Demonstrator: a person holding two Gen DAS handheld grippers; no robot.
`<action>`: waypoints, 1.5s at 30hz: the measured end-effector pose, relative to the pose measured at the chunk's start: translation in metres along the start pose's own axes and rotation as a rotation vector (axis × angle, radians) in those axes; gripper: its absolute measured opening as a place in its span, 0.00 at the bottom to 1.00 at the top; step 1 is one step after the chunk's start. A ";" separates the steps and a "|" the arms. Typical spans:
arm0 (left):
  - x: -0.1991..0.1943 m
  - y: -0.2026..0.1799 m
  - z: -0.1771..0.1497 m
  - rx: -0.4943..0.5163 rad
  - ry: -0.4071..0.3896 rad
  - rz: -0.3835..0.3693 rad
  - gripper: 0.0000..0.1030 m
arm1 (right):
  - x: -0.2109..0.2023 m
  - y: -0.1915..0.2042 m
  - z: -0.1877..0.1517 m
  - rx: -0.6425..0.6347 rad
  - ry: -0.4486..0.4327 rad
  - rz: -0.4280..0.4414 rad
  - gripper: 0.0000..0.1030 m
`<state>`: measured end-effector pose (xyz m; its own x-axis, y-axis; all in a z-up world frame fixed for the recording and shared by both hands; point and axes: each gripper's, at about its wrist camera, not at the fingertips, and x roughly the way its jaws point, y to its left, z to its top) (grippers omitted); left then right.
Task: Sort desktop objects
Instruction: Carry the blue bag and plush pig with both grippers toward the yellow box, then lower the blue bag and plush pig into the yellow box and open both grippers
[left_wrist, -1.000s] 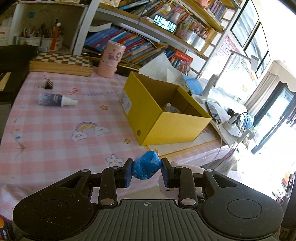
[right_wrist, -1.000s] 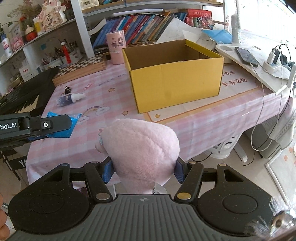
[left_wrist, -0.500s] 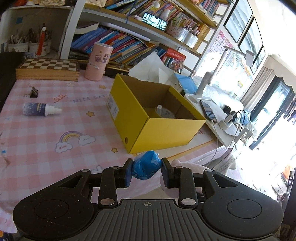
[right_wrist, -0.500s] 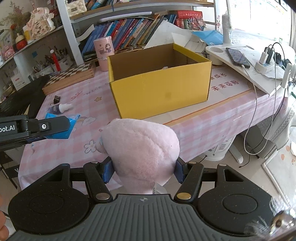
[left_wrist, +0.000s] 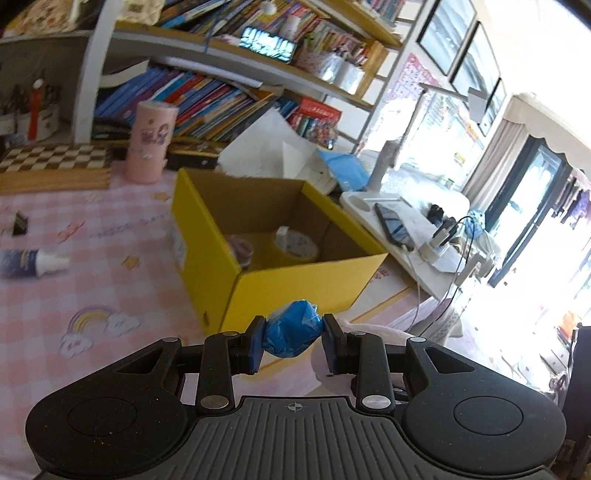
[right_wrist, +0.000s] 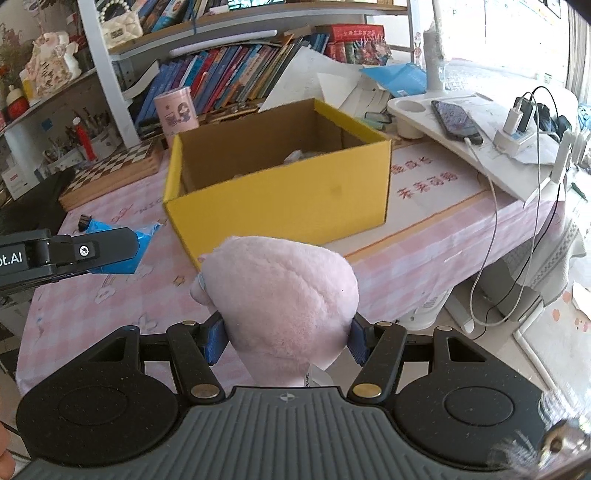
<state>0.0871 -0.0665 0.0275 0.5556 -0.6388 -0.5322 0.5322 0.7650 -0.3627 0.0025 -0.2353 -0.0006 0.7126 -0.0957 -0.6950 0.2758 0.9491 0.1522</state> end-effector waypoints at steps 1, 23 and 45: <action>0.003 -0.003 0.002 0.008 -0.005 -0.004 0.30 | 0.001 -0.003 0.003 0.002 -0.005 0.000 0.58; 0.101 -0.028 0.061 0.066 -0.094 0.187 0.30 | 0.016 -0.089 0.100 -0.012 -0.265 0.009 0.58; 0.197 -0.034 0.058 0.165 0.120 0.356 0.30 | 0.138 -0.058 0.202 -0.342 -0.076 0.287 0.59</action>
<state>0.2160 -0.2230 -0.0211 0.6502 -0.3153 -0.6912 0.4213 0.9068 -0.0173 0.2145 -0.3643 0.0365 0.7781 0.1761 -0.6030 -0.1599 0.9838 0.0810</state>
